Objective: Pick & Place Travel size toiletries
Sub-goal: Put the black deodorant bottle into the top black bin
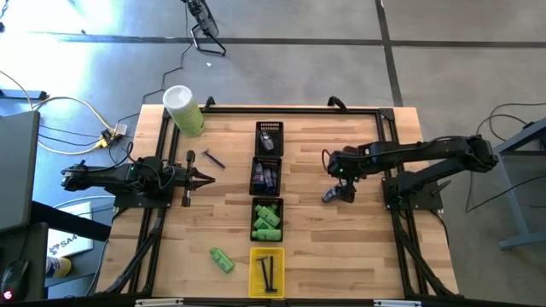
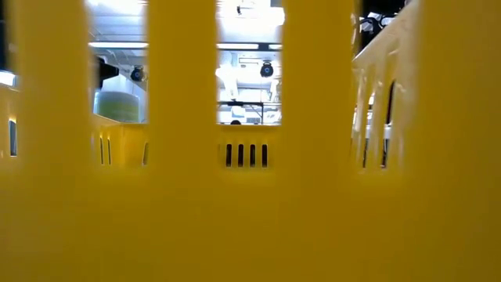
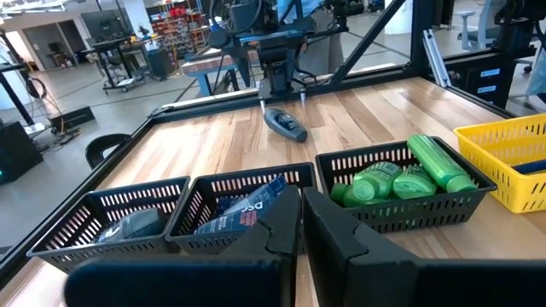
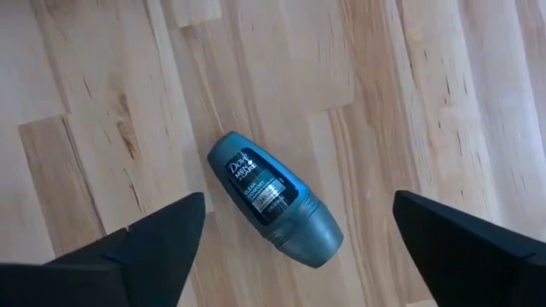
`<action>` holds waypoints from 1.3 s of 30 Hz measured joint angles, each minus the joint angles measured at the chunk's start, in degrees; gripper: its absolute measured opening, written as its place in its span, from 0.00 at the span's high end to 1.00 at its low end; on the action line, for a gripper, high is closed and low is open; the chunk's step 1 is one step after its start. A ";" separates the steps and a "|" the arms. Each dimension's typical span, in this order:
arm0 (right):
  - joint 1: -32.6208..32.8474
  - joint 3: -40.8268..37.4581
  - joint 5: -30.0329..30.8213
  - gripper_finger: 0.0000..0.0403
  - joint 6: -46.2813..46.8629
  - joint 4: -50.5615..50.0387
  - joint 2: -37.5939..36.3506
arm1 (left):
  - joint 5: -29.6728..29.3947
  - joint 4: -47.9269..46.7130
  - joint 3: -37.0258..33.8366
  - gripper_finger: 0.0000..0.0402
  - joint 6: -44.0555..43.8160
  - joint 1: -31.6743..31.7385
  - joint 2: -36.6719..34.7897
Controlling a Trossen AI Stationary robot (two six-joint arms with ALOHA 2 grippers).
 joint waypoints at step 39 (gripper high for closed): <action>0.06 -21.85 -4.45 0.11 -5.27 25.22 5.06 | 0.00 -1.04 0.00 0.96 0.03 0.00 0.00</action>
